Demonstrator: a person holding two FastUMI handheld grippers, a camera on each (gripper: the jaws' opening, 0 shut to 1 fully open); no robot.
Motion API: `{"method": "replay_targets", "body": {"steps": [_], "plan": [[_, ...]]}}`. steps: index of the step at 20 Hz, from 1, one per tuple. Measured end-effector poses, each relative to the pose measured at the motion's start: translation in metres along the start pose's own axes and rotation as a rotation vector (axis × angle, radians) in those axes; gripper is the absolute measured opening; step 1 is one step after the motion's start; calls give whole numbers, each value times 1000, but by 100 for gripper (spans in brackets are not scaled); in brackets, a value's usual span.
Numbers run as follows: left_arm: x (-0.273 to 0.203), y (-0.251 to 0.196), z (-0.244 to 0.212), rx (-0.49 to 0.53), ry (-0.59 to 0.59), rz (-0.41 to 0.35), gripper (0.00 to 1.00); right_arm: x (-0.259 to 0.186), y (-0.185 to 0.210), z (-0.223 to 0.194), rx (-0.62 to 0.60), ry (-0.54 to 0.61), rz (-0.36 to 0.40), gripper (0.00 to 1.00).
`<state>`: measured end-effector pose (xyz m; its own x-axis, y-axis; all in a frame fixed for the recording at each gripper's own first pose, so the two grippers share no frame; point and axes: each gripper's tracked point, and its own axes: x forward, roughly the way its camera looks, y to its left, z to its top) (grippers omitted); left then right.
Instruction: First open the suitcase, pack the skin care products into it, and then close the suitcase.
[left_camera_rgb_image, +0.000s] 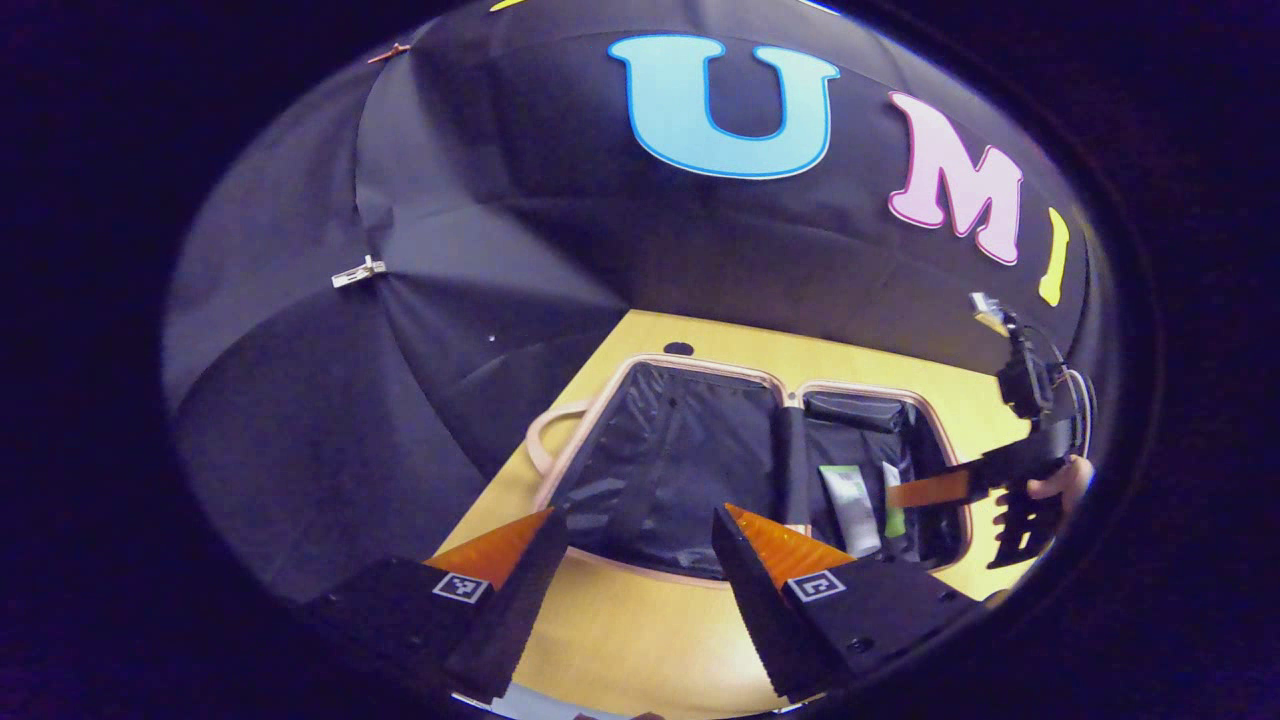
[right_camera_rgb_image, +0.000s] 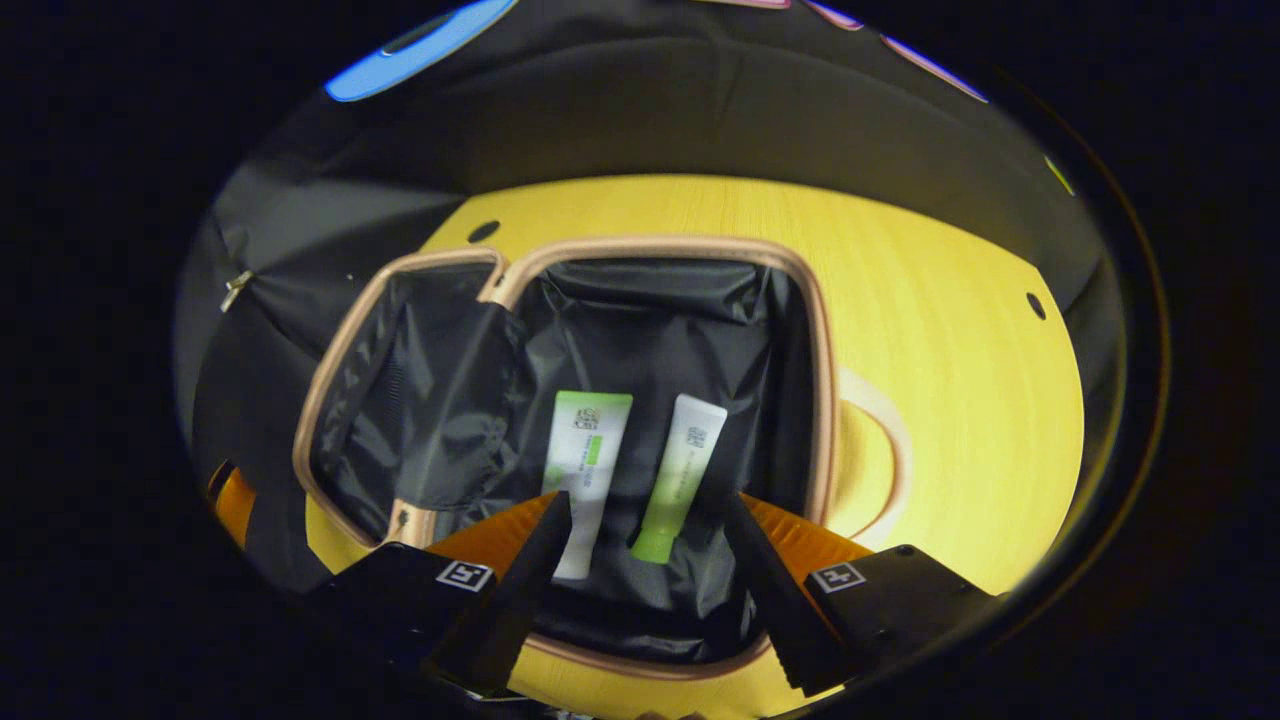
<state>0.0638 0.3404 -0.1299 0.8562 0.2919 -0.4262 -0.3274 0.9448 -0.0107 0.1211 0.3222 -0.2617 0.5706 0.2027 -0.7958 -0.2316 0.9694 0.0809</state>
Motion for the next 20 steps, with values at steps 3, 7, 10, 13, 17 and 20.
{"method": "replay_targets", "body": {"steps": [3, 7, 10, 13, 17, 20], "plan": [[38, 42, 6, -20, -5, 24, 93, -49, -11, 16, -15, -153, 1, 98], [108, 89, 12, -76, 36, -9, 93, -108, -41, 5, 10, -271, -35, 98], [158, 111, 14, -151, 78, -45, 95, -141, -67, -26, 57, -284, -72, 98], [195, 114, 2, -316, 199, -113, 88, -167, -88, -65, 88, -252, -119, 98], [221, 107, -12, -415, 297, -176, 78, -200, -94, -95, 108, -225, -137, 98], [227, 91, -36, -456, 412, -213, 59, -205, -110, -99, 120, -229, -167, 98]]}}
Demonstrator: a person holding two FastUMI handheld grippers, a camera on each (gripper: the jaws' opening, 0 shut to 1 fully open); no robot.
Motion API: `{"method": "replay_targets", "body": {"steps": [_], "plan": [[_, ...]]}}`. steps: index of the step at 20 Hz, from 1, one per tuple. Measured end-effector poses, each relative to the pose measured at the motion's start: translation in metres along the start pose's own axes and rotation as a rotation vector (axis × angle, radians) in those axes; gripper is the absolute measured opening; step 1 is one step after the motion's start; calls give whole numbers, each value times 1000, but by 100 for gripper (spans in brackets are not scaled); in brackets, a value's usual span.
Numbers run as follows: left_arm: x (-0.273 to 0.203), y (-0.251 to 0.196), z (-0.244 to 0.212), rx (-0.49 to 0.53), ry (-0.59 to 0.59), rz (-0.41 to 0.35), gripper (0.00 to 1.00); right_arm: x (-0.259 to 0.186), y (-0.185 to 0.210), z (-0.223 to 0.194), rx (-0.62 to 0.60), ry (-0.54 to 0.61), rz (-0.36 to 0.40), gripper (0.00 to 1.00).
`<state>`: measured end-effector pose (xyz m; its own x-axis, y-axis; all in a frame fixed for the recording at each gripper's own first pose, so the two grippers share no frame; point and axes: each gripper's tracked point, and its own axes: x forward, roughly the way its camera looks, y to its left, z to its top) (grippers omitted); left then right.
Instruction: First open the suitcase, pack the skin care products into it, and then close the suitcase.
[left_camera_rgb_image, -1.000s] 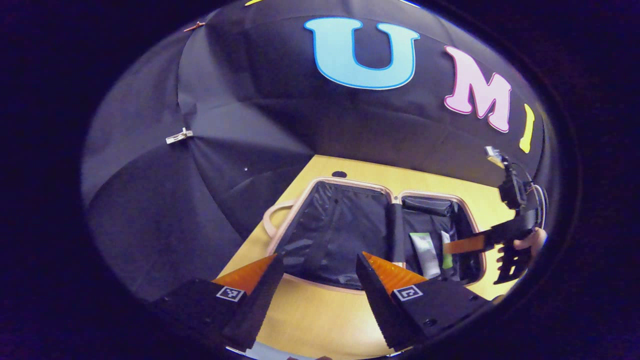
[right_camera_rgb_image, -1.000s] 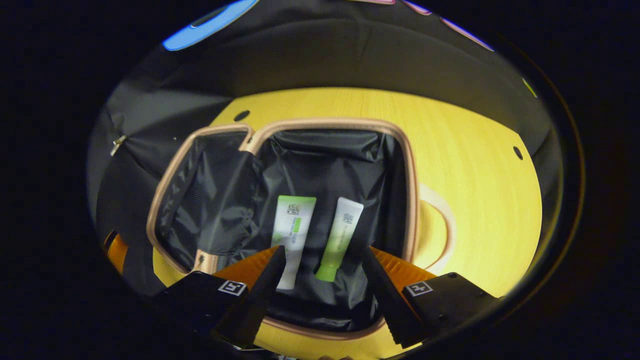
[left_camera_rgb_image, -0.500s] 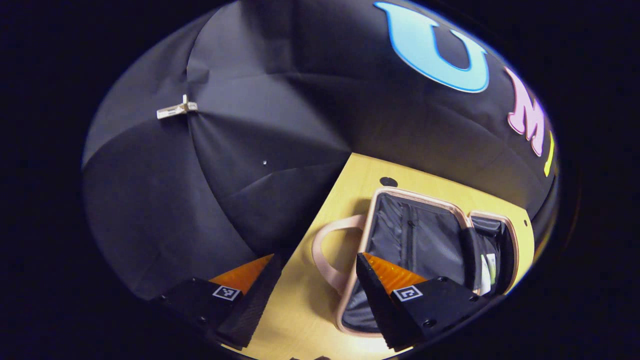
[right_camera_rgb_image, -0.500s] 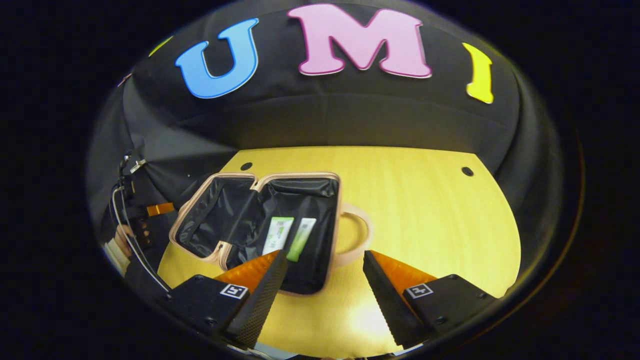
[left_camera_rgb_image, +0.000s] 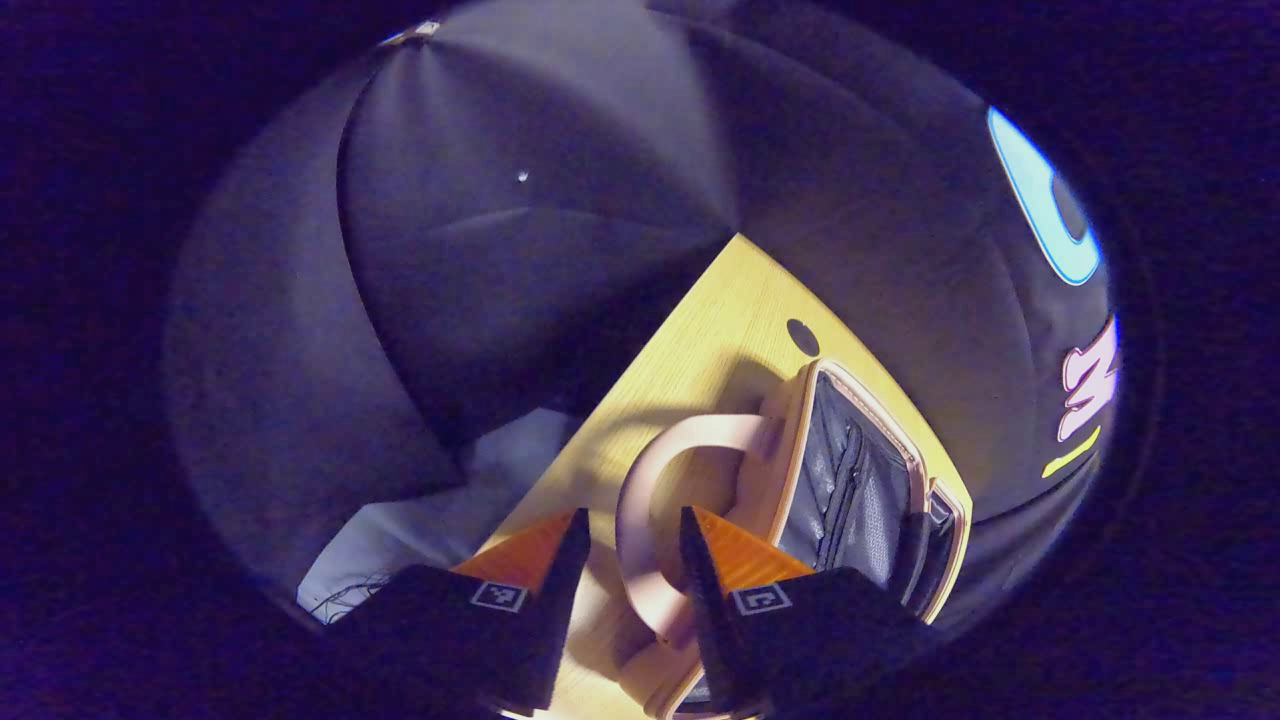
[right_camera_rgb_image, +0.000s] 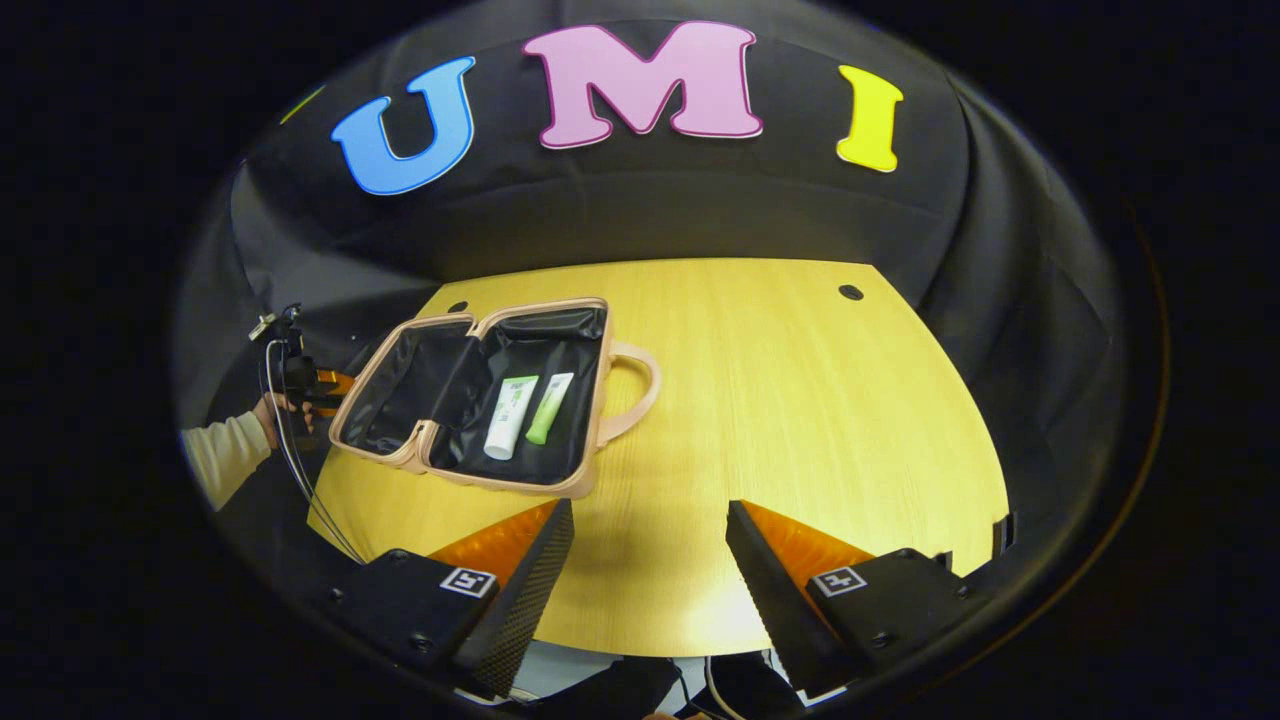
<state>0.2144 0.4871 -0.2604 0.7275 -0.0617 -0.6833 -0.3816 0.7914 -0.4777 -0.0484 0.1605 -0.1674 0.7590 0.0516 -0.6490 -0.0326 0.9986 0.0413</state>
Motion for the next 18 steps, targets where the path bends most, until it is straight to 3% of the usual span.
{"method": "replay_targets", "body": {"steps": [1, 2, 3, 8, 13, 15, 18], "plan": [[4, 1, 3, -10, -9, 9, 49, -2, -5, -2, 2, 14, -6, 98], [6, -2, 8, -23, -30, 8, 31, -3, -12, -2, 2, 15, -17, 98], [2, -3, 10, -38, -41, 1, 23, -6, -18, 1, 6, 6, -30, 98], [-26, -19, 20, 21, -102, 6, 6, -8, -34, 4, 44, -20, -51, 98], [-102, -59, 55, 290, -256, 37, 6, -12, -54, 23, 74, -81, -63, 98], [-150, -99, 74, 365, -316, -17, 6, -14, -65, 31, 69, -106, -67, 98], [-208, -189, 64, 456, -369, -130, 6, -18, -82, 42, 74, -140, -58, 98]]}}
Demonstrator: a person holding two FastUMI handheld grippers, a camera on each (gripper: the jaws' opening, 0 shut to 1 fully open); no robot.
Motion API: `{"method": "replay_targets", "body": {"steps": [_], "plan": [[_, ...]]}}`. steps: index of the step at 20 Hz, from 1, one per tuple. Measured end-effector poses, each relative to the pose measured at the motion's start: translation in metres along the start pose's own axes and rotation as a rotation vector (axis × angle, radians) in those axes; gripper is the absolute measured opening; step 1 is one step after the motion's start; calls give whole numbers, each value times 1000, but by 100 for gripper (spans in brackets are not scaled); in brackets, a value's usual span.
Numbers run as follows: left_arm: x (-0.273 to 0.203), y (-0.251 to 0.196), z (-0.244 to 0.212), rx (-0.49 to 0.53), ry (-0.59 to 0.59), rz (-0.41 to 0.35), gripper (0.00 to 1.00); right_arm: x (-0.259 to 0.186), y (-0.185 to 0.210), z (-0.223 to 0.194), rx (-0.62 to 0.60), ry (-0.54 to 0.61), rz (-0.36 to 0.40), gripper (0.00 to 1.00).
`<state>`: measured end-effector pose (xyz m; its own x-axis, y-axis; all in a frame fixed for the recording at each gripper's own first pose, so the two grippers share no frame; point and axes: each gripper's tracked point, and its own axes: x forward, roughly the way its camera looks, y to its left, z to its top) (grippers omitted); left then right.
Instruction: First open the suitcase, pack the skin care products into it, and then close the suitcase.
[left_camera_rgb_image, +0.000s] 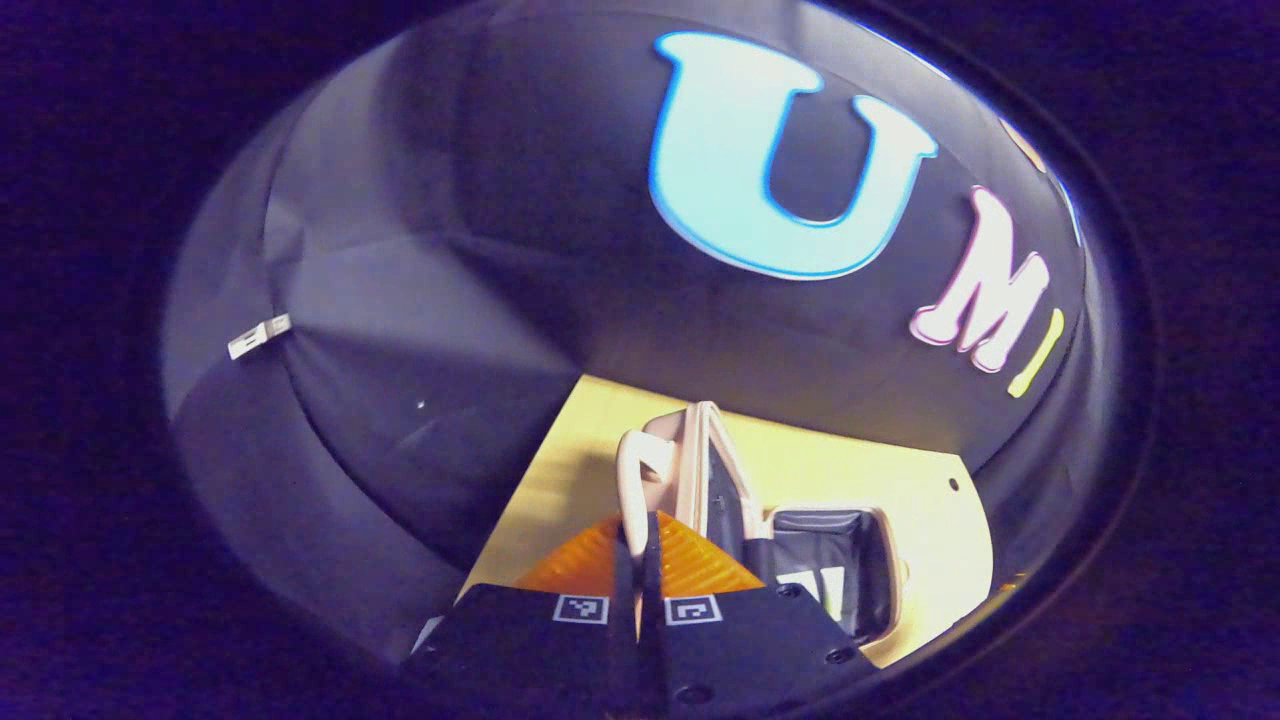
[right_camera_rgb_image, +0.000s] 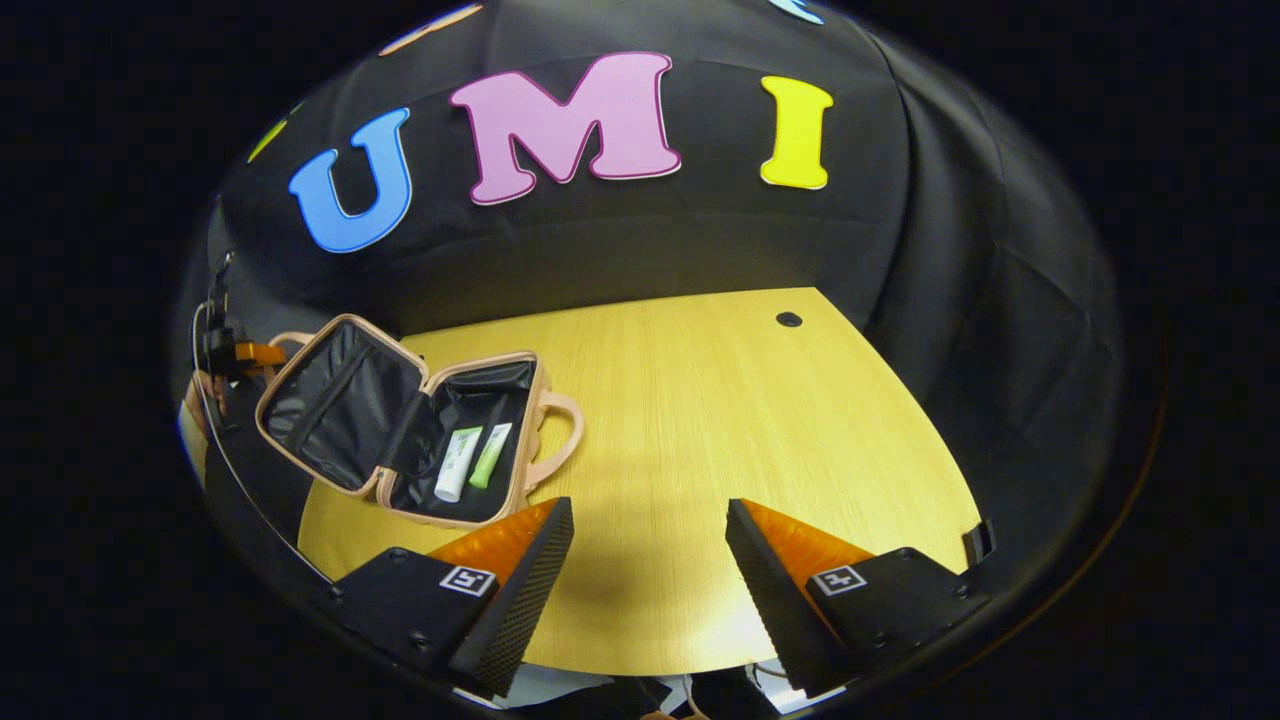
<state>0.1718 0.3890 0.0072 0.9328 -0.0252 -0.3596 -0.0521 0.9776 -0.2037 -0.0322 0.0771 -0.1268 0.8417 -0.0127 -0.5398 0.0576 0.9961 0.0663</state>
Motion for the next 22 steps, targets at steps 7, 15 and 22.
{"method": "replay_targets", "body": {"steps": [7, 15, 22], "plan": [[-7, -241, -19, -31, 2, -303, 6, 0, -53, 31, 45, -72, 34, 98], [74, -357, -187, 28, 278, -308, 7, 3, -99, 61, -55, -146, 92, 98], [83, -370, -220, 83, 264, -167, 35, -5, -109, 80, -90, -208, 139, 98]]}}
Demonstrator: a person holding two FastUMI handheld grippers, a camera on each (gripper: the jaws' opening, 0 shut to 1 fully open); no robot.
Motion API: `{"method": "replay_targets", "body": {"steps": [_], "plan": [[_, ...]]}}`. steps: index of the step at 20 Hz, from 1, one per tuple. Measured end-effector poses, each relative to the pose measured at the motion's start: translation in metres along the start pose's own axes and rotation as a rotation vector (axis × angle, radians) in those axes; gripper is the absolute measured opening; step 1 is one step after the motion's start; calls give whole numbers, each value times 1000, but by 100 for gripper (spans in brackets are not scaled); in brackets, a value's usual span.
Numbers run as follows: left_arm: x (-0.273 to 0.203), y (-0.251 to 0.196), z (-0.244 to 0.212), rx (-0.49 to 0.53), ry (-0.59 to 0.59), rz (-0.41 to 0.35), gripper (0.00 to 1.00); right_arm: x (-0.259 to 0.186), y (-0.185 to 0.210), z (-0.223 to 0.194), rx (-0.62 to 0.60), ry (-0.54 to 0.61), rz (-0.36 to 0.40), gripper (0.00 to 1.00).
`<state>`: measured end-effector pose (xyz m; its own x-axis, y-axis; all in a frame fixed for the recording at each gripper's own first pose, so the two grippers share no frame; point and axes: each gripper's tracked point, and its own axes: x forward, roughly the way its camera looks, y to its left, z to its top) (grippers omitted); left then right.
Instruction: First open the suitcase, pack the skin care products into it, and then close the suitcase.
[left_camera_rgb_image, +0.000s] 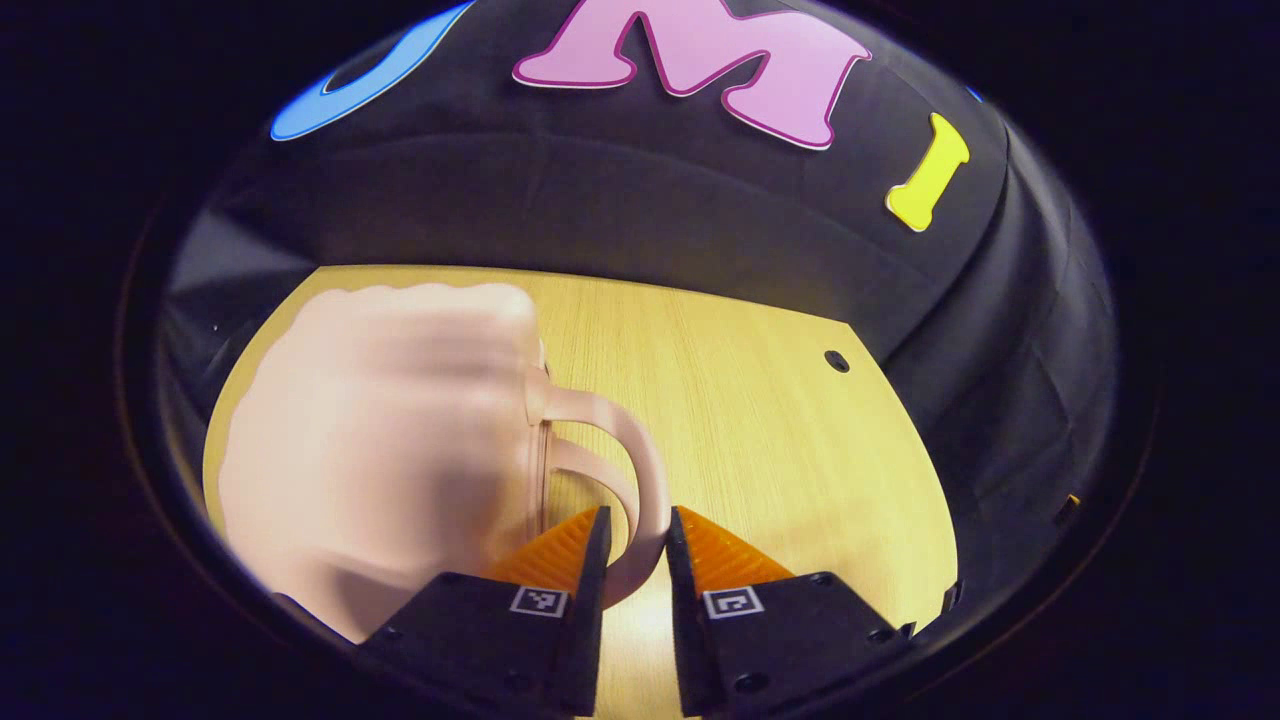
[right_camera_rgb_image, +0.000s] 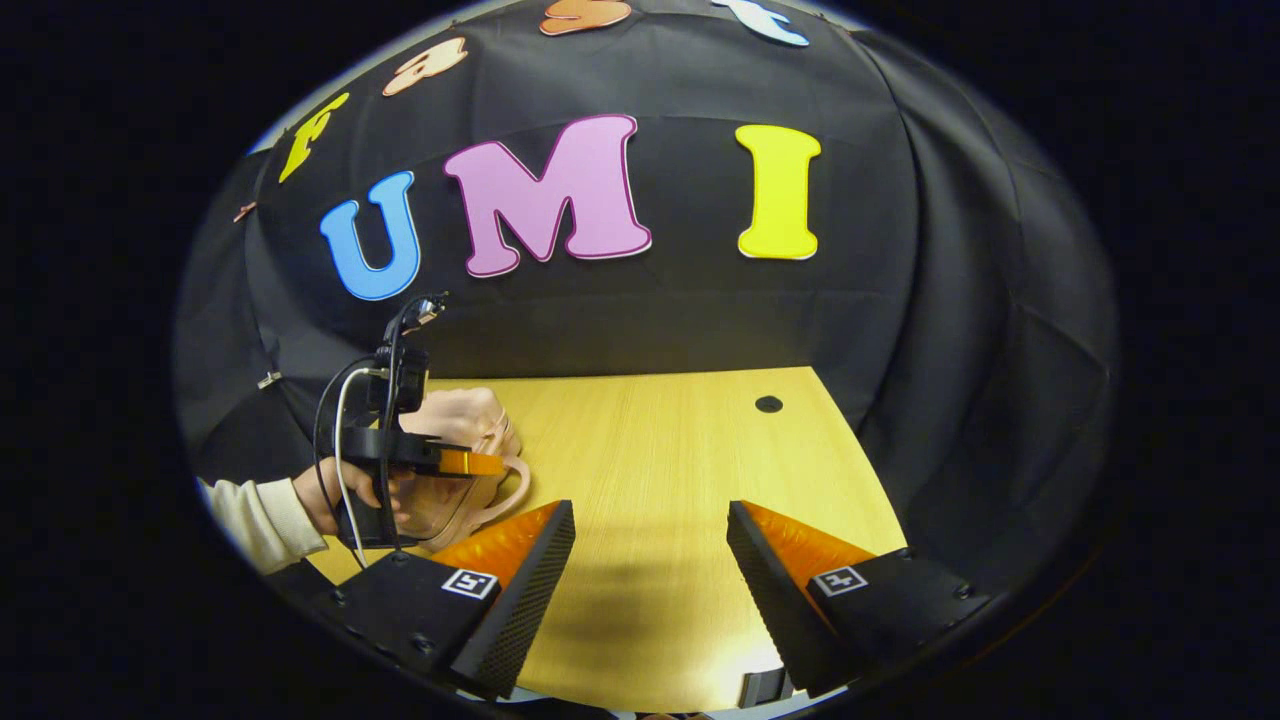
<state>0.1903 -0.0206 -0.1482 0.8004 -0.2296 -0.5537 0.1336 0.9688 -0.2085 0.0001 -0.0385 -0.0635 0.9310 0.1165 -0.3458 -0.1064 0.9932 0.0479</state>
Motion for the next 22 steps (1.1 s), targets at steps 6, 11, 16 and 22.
{"method": "replay_targets", "body": {"steps": [6, 11, 16, 22], "plan": [[-101, -25, 50, 60, -331, 16, 93, -18, 23, 30, 16, -87, -4, 98], [-216, -33, 64, 128, -547, 79, 96, -46, 48, 45, 49, -166, -26, 98], [-295, -12, 36, 151, -659, 133, 96, -78, 62, 32, 56, -212, -68, 98], [-328, 1, -17, 133, -684, 136, 96, -103, 88, 6, 7, -248, -49, 97]]}}
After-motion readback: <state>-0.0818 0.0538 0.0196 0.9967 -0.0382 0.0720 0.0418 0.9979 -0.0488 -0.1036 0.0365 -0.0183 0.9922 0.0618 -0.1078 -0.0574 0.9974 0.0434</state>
